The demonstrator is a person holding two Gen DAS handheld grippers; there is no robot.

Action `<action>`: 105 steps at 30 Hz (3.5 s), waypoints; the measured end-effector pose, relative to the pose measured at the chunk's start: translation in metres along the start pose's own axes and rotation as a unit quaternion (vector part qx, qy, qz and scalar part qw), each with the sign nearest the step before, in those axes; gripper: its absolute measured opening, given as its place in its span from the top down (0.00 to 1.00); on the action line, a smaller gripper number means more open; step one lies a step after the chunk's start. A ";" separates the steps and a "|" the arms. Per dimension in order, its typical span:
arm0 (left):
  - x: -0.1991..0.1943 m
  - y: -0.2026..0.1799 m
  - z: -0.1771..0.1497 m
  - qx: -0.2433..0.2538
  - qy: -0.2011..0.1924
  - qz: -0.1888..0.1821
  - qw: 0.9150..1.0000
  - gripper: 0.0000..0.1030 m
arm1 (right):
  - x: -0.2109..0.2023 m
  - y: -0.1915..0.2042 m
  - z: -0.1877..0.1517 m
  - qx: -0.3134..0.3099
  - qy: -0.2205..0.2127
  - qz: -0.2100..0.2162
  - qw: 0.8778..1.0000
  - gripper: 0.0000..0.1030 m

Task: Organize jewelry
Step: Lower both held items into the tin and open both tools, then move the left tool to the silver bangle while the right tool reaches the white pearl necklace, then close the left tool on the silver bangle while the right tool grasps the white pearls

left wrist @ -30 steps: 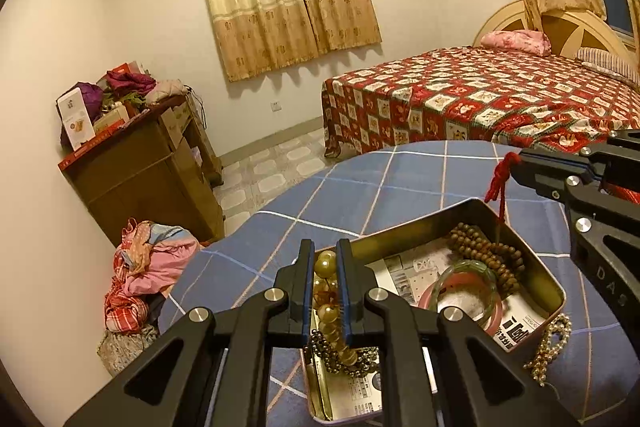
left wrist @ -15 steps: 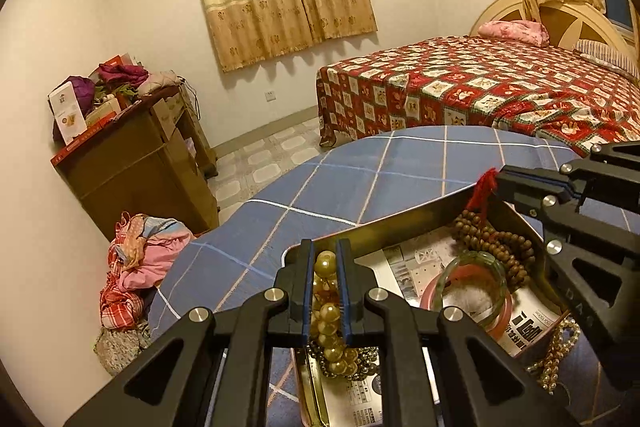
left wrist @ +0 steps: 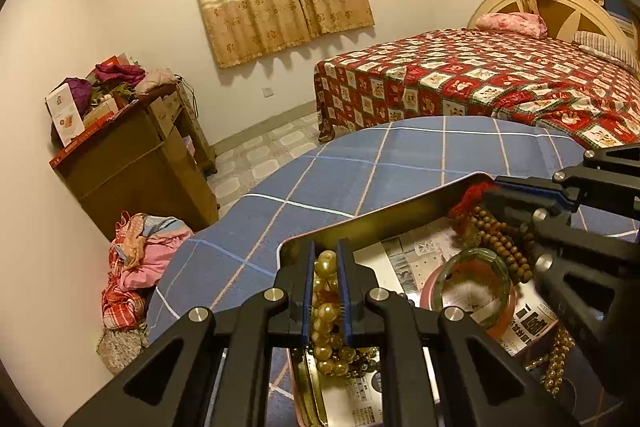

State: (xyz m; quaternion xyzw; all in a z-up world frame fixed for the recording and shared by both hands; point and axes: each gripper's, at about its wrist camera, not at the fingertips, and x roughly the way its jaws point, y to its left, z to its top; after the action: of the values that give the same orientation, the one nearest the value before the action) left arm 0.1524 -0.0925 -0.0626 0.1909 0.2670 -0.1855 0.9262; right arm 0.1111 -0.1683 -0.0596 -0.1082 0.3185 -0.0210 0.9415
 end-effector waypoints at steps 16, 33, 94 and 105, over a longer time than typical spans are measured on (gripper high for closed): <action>-0.033 0.001 -0.010 -0.004 -0.022 0.053 0.998 0.21 | -0.032 -0.008 -0.035 0.000 0.010 -0.027 1.000 0.36; -0.072 -0.047 -0.083 -0.002 0.043 0.000 0.999 0.21 | -0.054 -0.026 -0.089 0.030 0.035 -0.057 0.997 0.24; -0.050 -0.007 -0.119 -0.011 0.082 -0.017 0.996 0.43 | -0.036 -0.021 -0.111 0.062 0.133 0.002 0.989 0.72; -0.055 -0.019 -0.118 -0.022 0.086 -0.072 0.993 0.95 | -0.043 -0.010 -0.109 0.049 0.104 0.030 0.993 0.92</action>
State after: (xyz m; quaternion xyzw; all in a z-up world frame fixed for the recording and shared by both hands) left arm 0.0508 -0.0420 -0.1291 0.1664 0.3628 -0.2285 0.8880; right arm 0.0115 -0.1937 -0.1160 -0.0496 0.4164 -0.0193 0.9076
